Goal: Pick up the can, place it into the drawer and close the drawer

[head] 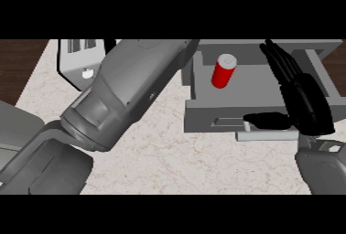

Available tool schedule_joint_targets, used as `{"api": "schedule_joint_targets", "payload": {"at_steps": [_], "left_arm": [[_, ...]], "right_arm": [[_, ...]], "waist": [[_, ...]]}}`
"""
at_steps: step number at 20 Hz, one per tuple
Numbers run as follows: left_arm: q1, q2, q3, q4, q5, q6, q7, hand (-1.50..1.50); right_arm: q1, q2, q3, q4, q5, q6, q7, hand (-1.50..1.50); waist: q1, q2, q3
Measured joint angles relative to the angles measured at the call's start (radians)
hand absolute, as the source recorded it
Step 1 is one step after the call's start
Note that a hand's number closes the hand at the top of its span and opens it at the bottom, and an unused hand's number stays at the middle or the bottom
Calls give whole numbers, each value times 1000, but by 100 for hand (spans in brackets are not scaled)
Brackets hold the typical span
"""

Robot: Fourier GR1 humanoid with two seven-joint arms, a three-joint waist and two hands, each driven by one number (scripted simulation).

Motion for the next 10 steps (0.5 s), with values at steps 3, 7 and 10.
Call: {"api": "schedule_joint_targets", "payload": {"at_steps": [3, 7, 10], "left_arm": [[-11, 5, 11, 0, -1, -14, 17, -150], [14, 26, 24, -21, -4, -38, 20, -150], [23, 49, 27, -35, -14, -41, 34, -150]], "right_arm": [[-50, 9, 17, 133, 69, -50, -35, -150], [-137, 46, 31, 308, 147, -126, -57, -150], [-179, 78, 31, 445, 191, -209, -94, -150]], "waist": [[11, -3, 0], [28, -8, 0], [34, -10, -1]]}}
